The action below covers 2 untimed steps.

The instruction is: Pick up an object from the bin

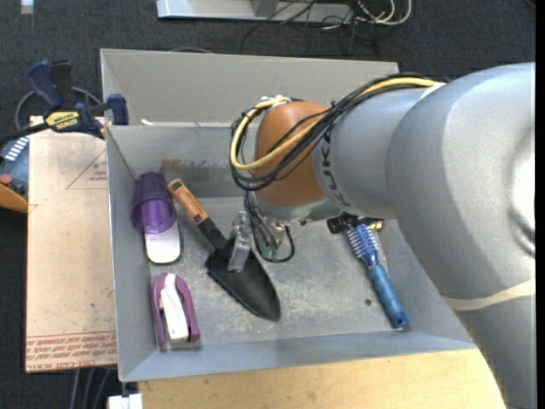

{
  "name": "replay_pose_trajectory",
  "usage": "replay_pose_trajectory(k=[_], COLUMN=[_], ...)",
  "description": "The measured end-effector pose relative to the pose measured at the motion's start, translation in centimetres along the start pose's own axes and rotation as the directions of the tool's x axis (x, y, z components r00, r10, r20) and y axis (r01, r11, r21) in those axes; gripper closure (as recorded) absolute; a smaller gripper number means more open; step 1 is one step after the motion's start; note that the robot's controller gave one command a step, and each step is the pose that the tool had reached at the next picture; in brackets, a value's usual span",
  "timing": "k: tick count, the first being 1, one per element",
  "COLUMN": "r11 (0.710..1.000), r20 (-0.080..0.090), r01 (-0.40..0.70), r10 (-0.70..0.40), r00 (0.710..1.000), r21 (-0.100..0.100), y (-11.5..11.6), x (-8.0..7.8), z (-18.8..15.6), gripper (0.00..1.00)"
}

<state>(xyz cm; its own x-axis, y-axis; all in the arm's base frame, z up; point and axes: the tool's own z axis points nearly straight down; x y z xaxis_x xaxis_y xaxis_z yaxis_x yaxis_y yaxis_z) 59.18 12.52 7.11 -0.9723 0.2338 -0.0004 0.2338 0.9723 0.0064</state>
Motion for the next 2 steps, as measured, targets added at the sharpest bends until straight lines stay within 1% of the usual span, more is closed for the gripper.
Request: replay_pose_trajectory(k=[2], r11=[1.000], r20=[0.000], r01=[0.000], r10=[0.000], r00=[1.000], r21=[0.000], y=[0.00], x=[0.00], z=[0.00], gripper=[1.00])
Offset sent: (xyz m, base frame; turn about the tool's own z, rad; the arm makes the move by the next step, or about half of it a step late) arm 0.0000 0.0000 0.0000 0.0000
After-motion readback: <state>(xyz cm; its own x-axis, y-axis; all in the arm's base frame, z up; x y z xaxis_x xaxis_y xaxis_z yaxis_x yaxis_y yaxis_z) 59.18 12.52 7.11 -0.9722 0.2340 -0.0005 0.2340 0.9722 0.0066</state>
